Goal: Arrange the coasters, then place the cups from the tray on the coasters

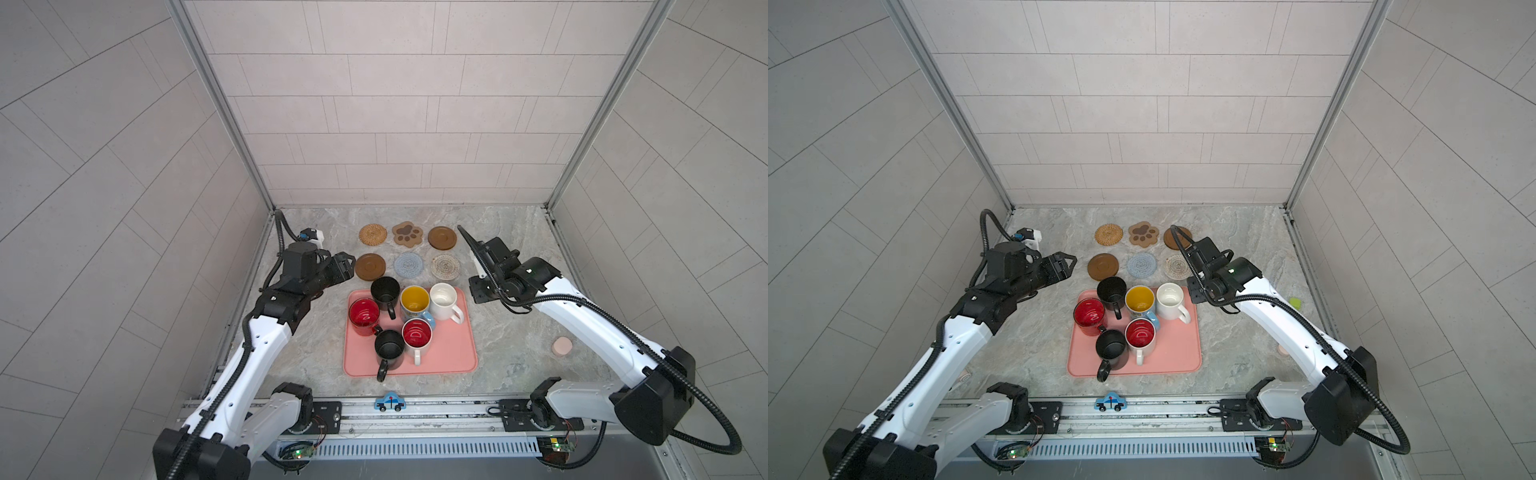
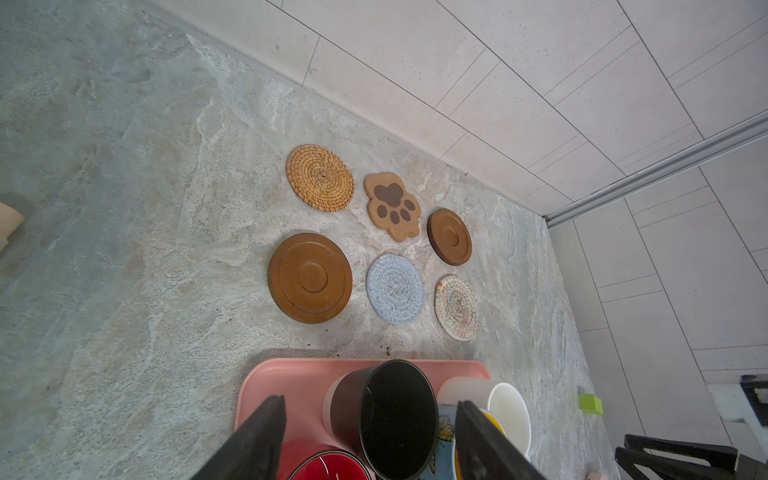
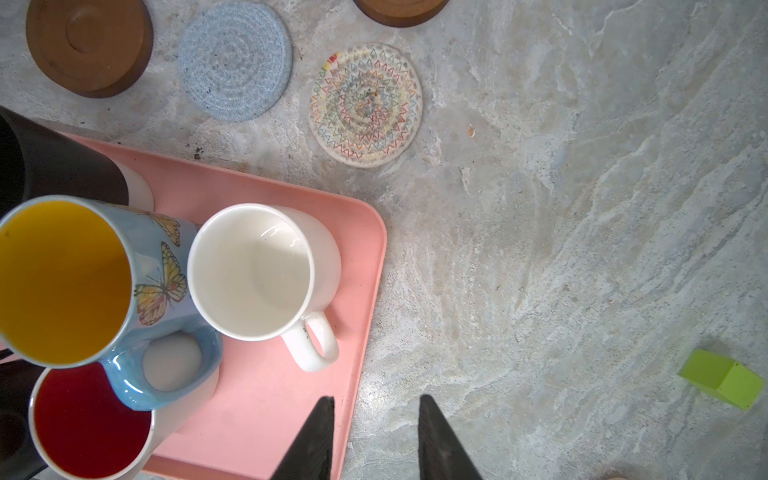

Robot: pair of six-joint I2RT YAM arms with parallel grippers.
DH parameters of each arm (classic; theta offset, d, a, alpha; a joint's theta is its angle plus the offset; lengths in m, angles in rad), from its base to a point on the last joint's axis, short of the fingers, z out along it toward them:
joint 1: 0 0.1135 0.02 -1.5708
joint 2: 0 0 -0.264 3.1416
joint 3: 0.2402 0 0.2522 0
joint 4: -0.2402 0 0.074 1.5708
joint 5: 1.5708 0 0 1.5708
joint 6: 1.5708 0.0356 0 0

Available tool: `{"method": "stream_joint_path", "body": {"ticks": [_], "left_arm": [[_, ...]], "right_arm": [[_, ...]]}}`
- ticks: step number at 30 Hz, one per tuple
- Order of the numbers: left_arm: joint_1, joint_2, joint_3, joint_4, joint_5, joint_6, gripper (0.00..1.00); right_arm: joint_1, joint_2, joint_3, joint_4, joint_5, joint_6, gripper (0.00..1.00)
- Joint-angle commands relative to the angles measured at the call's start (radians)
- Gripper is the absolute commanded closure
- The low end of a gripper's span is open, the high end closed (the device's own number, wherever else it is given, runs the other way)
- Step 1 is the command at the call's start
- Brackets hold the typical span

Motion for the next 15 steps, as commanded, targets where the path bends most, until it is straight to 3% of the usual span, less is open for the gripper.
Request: {"method": "stream_joint_path", "body": {"ticks": [1, 15], "left_arm": [[0.001, -0.014, -0.020, 0.037, -0.016, 0.008, 0.28], [0.002, -0.002, -0.058, 0.066, -0.085, 0.007, 0.28]], "right_arm": [[0.015, 0.013, 0.009, -0.006, 0.013, 0.016, 0.63], [0.069, 0.070, -0.039, 0.009, 0.025, 0.015, 0.62]]}}
